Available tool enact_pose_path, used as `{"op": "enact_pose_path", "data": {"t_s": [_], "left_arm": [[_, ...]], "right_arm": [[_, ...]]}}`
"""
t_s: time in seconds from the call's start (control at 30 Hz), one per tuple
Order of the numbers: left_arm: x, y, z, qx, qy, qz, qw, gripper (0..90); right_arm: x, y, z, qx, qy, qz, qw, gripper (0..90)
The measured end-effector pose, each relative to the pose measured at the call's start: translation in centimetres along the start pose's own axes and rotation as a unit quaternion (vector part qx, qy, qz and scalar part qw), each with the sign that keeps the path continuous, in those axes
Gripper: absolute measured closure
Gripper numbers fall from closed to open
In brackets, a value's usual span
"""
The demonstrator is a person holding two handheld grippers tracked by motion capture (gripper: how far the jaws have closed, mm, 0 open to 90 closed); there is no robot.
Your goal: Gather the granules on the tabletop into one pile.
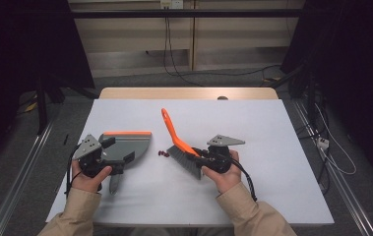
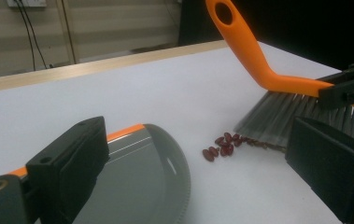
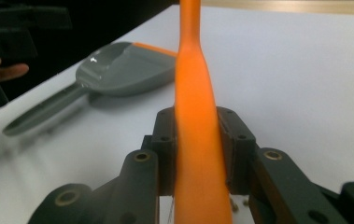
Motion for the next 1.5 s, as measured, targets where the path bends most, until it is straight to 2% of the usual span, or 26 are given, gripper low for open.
{"op": "enact_pose_path", "data": {"t_s": [0.17, 0.3, 0.47, 0.53, 0.6, 0.67, 0.83, 0.9, 1.5], "left_arm": [[0.0, 0.1, -0.1, -0.001, -0.002, -0.001, 1.0000, 5.8], [0.0, 0.1, -0.1, 0.000, -0.002, -0.003, 1.0000, 5.8], [0.0, 0.2, -0.2, 0.000, -0.003, -0.002, 1.0000, 5.8], [0.0, 0.2, -0.2, 0.000, -0.003, -0.002, 1.0000, 5.8], [0.0, 0.2, -0.2, 0.000, -0.004, -0.004, 1.0000, 5.8], [0.0, 0.3, -0.3, -0.001, -0.004, -0.002, 1.0000, 5.8], [0.1, 0.2, -0.3, -0.002, -0.003, -0.002, 1.0000, 5.8], [0.1, 0.2, -0.3, -0.002, -0.003, 0.000, 1.0000, 5.8], [0.0, 0.0, 0.1, -0.002, 0.001, 0.001, 1.0000, 5.8]], "right_arm": [[-1.1, 1.1, 1.7, -0.006, -0.002, -0.005, 1.0000, 71.3], [-1.7, 2.2, 3.4, -0.007, 0.008, -0.013, 0.9999, 71.3], [-2.2, 3.0, 5.5, -0.008, 0.014, -0.006, 0.9999, 71.3], [-2.2, 2.9, 6.3, 0.000, 0.018, 0.004, 0.9998, 71.3], [-2.2, 2.6, 6.7, 0.021, 0.018, 0.011, 0.9996, 71.3], [-2.1, 2.0, 6.6, 0.020, 0.022, 0.033, 0.9990, 71.2], [-1.5, 1.1, 5.5, 0.042, 0.022, 0.048, 0.9977, 71.0], [-1.1, 0.7, 5.0, 0.042, 0.019, 0.056, 0.9974, 71.0], [1.1, -1.5, 1.2, 0.071, 0.014, 0.073, 0.9947, 70.9]]}}
Point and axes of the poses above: each handheld gripper's, and its own axes: z roughly forward along the jaws, x roughly out of its underside, y roughly to its left, the point moved 2 cm from there along z, roughly forward along the jaws, and after that the axes turned 15 degrees about y, right-handed, at the moved point
